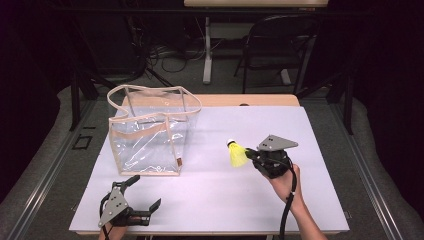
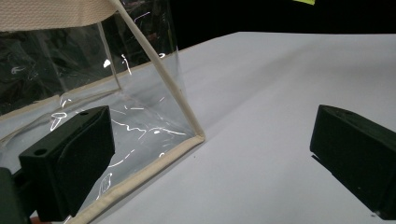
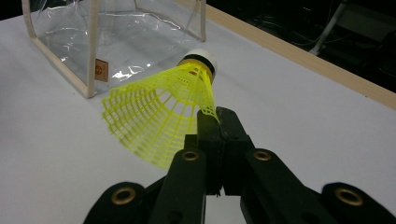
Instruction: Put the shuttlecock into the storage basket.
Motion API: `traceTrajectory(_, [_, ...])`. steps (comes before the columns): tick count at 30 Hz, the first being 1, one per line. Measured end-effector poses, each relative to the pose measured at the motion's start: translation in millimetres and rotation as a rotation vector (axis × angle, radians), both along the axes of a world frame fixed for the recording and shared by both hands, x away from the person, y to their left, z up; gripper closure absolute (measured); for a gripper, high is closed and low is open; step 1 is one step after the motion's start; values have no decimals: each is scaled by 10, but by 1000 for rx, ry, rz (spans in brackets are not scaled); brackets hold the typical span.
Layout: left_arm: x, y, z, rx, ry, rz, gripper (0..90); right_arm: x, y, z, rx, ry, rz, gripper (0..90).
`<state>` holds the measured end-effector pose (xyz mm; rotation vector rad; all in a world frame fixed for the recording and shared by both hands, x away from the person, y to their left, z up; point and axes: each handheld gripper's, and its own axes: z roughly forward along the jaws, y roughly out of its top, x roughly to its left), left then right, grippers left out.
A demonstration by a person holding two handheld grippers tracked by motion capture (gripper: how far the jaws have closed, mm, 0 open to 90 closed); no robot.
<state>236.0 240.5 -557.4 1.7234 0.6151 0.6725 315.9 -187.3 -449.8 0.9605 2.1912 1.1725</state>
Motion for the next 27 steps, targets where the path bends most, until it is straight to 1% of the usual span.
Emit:
traceTrajectory(25, [5, 3, 1, -6, 0, -1, 0, 47, -38, 187, 0, -26, -7, 895])
traceTrajectory(27, [5, 4, 1, -5, -1, -2, 0, 55, -40, 196, 2, -23, -10, 895])
